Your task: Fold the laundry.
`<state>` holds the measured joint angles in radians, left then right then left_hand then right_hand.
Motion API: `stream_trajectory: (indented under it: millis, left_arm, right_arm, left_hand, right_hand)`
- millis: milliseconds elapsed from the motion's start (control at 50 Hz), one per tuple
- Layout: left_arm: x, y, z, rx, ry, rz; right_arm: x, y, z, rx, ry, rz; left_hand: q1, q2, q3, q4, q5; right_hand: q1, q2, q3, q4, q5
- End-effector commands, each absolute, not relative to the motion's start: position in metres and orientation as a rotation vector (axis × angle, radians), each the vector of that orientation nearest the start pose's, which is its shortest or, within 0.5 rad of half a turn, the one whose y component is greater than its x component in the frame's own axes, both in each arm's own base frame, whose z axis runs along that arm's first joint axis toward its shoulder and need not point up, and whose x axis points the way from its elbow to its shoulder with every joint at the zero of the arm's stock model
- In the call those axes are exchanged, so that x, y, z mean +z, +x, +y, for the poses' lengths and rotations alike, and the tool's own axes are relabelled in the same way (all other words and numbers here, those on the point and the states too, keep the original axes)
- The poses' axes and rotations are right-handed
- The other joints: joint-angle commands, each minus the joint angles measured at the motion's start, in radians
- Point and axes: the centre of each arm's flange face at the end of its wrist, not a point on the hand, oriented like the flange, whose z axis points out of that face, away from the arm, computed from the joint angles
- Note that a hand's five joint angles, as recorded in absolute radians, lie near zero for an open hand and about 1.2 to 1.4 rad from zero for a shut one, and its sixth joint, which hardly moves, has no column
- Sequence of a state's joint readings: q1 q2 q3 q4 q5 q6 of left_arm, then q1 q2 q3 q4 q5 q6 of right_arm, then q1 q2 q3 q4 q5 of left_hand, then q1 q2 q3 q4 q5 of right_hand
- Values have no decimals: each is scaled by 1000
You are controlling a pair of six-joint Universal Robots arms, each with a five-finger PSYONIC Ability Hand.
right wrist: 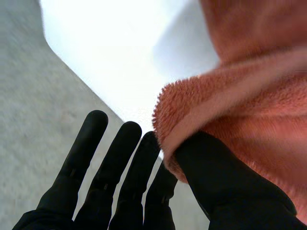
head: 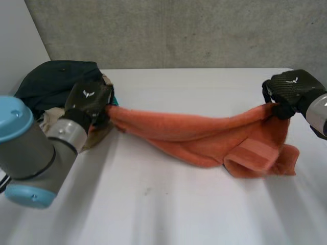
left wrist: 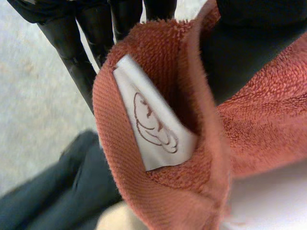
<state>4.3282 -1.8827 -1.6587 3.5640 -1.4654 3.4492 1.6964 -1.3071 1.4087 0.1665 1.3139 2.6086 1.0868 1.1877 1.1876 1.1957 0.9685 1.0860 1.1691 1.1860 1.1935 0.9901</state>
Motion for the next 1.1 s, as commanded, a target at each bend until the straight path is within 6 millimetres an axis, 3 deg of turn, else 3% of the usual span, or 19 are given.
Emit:
stream_trajectory:
  millis: [20, 80, 100, 160, 220, 280, 320, 420, 480, 540, 560, 580, 640, 680, 740, 900, 940, 980, 1100]
  left_arm:
    - [273, -294, -342, -2574, 913, 1740]
    - [312, -301, -358, -2701, 855, 1510]
    - [340, -304, -365, -2794, 792, 1341]
    - [384, -305, -371, -2925, 663, 1080]
    - [405, -303, -372, -2987, 590, 955]
    - [415, -296, -376, -3017, 537, 933]
    - [407, -294, -378, -3017, 538, 997]
    - [345, -294, -376, -2881, 661, 1339]
    - [311, -290, -364, -2766, 727, 1537]
    - [264, -283, -348, -2599, 805, 1778]
    - [253, -282, -343, -2557, 826, 1836]
    - [229, -280, -333, -2461, 868, 1949]
    - [198, -275, -317, -2317, 930, 2083]
    - [171, -270, -302, -2175, 998, 2173]
    - [147, -265, -290, -2025, 1106, 2193]
    - [134, -258, -283, -1911, 1211, 2124]
    - [133, -258, -283, -1910, 1213, 2122]
    - [134, -256, -285, -1909, 1205, 2120]
    - [152, -249, -284, -1945, 1166, 2080]
  right_arm:
    - [290, 200, -374, -2247, -954, 2270]
    - [341, 213, -389, -2533, -822, 1994]
    - [353, 214, -392, -2593, -776, 1921]
    - [394, 214, -397, -2771, -615, 1661]
    - [418, 214, -397, -2861, -537, 1501]
    - [425, 214, -394, -2878, -541, 1467]
    - [420, 216, -391, -2842, -565, 1507]
    - [381, 213, -392, -2691, -633, 1720]
    - [329, 215, -385, -2469, -764, 1937]
    - [293, 218, -375, -2303, -865, 2043]
    - [270, 219, -366, -2191, -932, 2097]
    - [259, 220, -361, -2140, -961, 2118]
    - [221, 219, -343, -1971, -1036, 2198]
    - [206, 219, -334, -1905, -1068, 2230]
    - [184, 218, -323, -1806, -1106, 2282]
    - [171, 214, -318, -1759, -1112, 2321]
    - [171, 210, -319, -1761, -1099, 2334]
    - [171, 207, -321, -1762, -1090, 2345]
    - [172, 197, -319, -1744, -1079, 2390]
  left_hand:
    - [309, 209, 209, 201, 253]
    - [309, 209, 209, 201, 253]
    - [309, 209, 209, 201, 253]
    - [309, 209, 209, 201, 253]
    - [309, 209, 209, 201, 253]
    - [309, 209, 209, 201, 253]
    - [309, 209, 209, 201, 253]
    - [309, 209, 209, 201, 253]
    - [309, 209, 209, 201, 253]
    - [309, 209, 209, 201, 253]
    - [309, 209, 209, 201, 253]
    - [309, 209, 209, 201, 253]
    - [309, 209, 209, 201, 253]
    - [58, -43, -42, -51, 2]
    - [-74, -175, -175, -183, -131]
    - [-175, -276, -275, -284, -231]
    - [-75, -176, -176, -184, -132]
    - [308, 207, 208, 199, 252]
    - [309, 209, 209, 201, 253]
  right_hand:
    - [310, 227, 210, 203, 232]
    - [310, 227, 210, 203, 232]
    - [310, 227, 210, 203, 232]
    - [310, 227, 210, 203, 232]
    - [310, 227, 210, 203, 232]
    - [310, 227, 210, 203, 232]
    - [310, 227, 210, 203, 232]
    - [310, 227, 210, 203, 232]
    - [310, 227, 210, 203, 232]
    - [310, 227, 210, 203, 232]
    - [310, 227, 210, 203, 232]
    - [310, 227, 210, 203, 232]
    - [310, 227, 210, 203, 232]
    - [310, 227, 210, 203, 232]
    - [310, 227, 210, 203, 232]
    - [310, 227, 210, 203, 232]
    - [310, 227, 210, 203, 232]
    - [310, 227, 210, 203, 232]
    - [310, 227, 210, 203, 232]
